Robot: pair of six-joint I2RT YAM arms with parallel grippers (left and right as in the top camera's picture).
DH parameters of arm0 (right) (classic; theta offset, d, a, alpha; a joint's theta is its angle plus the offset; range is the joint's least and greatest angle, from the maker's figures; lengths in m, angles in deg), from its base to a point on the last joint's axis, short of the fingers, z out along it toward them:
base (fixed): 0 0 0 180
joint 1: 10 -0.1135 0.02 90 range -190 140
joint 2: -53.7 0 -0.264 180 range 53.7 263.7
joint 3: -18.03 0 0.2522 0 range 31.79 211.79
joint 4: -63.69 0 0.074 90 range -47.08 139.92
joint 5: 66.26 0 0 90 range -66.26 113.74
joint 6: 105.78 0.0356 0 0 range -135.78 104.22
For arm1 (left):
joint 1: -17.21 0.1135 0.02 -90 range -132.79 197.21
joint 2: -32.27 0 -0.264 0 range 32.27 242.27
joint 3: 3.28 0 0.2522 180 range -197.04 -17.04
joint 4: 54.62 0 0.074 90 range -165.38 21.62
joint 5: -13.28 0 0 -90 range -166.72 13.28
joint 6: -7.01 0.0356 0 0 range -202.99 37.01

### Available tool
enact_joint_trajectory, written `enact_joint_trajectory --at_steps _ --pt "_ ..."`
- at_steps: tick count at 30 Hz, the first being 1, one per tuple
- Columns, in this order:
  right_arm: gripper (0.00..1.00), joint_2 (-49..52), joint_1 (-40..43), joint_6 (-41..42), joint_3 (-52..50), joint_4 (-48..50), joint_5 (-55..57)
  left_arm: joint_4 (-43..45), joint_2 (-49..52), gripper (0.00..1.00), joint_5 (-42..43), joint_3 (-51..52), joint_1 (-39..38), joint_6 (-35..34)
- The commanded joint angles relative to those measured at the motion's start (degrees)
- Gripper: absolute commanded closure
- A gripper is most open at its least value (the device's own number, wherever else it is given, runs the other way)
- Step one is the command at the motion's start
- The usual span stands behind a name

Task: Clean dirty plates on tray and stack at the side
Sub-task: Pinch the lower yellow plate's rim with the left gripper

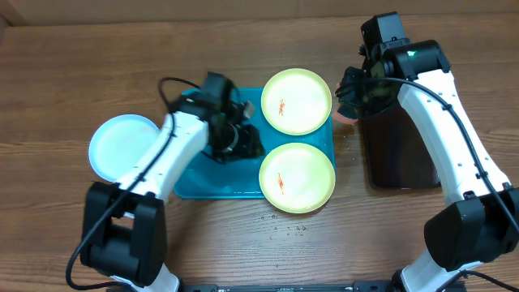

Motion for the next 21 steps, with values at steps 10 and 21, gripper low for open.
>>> enact_joint_trajectory --at_steps 10,21 --pt "0.96 -0.85 -0.11 -1.49 1.68 -0.42 -0.92 -1.51 0.52 0.52 -19.30 1.55 -11.50 -7.58" --pt "0.96 -0.85 -0.11 -1.92 1.68 -1.22 -0.90 -2.62 5.49 0.75 -19.02 1.53 -10.45 -4.66"
